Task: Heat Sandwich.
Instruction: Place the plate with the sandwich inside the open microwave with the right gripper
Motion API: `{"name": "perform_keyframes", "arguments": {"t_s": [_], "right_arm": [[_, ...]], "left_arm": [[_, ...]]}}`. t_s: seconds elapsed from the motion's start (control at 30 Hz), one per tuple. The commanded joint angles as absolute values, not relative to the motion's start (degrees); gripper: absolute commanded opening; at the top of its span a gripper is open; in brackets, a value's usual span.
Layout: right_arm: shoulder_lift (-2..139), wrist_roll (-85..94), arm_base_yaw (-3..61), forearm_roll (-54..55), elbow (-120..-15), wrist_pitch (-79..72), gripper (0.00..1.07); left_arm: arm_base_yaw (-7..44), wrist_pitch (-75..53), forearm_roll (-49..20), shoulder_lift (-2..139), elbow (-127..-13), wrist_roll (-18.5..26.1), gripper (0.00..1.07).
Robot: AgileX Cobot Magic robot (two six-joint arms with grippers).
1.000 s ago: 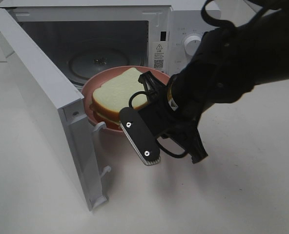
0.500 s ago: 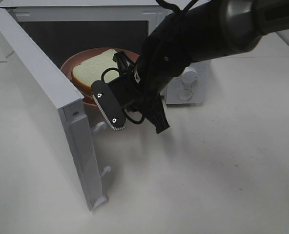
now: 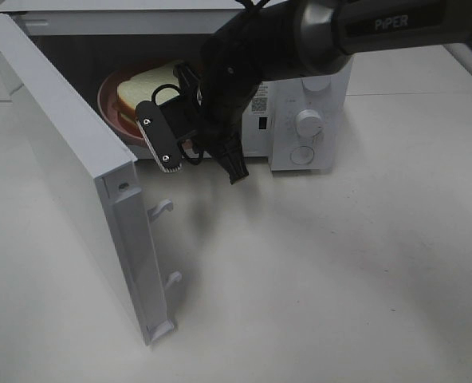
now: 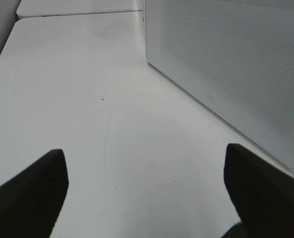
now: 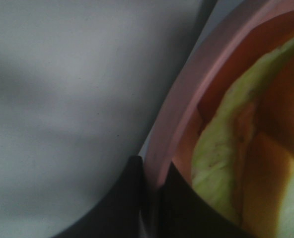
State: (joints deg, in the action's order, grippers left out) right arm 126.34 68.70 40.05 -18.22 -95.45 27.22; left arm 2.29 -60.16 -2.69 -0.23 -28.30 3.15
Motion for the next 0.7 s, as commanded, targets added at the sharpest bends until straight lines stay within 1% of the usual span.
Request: {"name": "perform_keyframes", "arguments": {"t_s": [0.03,0.1,0.4,0.7], "right_arm": [[127.60,68.81,39.99,-18.33,-98.55,27.16,0.00],[129.72,68.87,39.99,-18.33,-101.18,26.24,0.00],[133.16,68.64,39.30,-18.45,-105.88,24.47,0.00],[134.42,66.23,38.67,-18.45,-106.11,21.54,0.00]], "left_arm": [[2.29,-59.47,-2.86,-1.49,-28.13,3.04,0.79],[2.29,-59.47,-2.86,-1.49,-28.13,3.04,0.79],[2.29,-59.47,-2.86,-1.49,-28.13,3.09,0.79],[2.29,-59.47,-2.86,-1.49,-28.13,3.09,0.79]]}}
